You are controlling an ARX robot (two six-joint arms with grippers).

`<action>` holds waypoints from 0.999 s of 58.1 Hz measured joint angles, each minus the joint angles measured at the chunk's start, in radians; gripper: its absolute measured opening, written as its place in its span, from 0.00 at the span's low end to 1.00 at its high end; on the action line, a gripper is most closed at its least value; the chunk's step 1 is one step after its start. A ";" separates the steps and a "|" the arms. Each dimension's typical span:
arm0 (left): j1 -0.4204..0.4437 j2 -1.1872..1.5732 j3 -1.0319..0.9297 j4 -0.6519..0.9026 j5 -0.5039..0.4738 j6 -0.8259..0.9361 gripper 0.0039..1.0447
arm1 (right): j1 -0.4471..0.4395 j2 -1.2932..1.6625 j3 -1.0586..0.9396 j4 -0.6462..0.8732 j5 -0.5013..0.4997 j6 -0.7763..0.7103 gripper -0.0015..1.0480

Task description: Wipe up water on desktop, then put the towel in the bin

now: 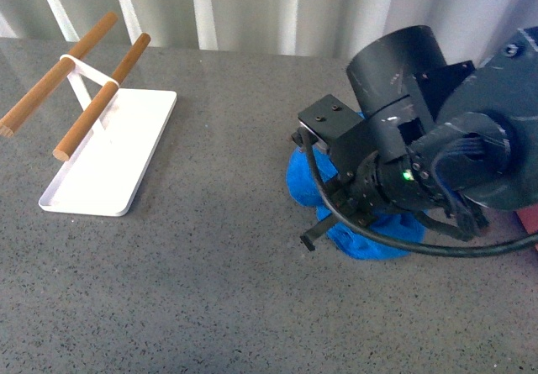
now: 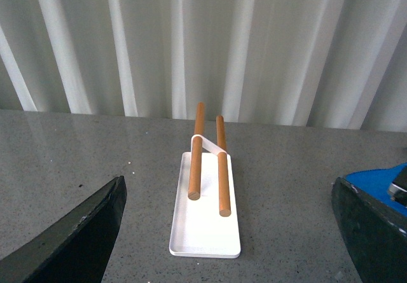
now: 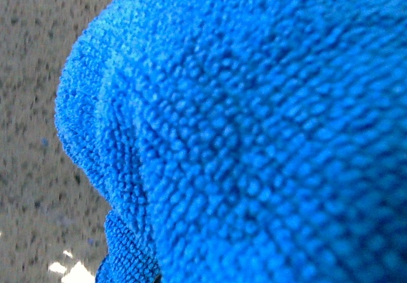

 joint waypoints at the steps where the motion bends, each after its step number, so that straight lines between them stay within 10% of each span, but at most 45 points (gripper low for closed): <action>1: 0.000 0.000 0.000 0.000 0.000 0.000 0.94 | -0.009 -0.009 -0.016 0.002 -0.003 -0.004 0.05; 29: 0.000 0.000 0.000 0.000 0.000 0.000 0.94 | -0.186 -0.018 0.023 -0.070 0.082 -0.081 0.05; 58: 0.000 0.000 0.000 0.000 0.000 0.000 0.94 | 0.017 -0.003 0.193 0.043 0.043 0.087 0.05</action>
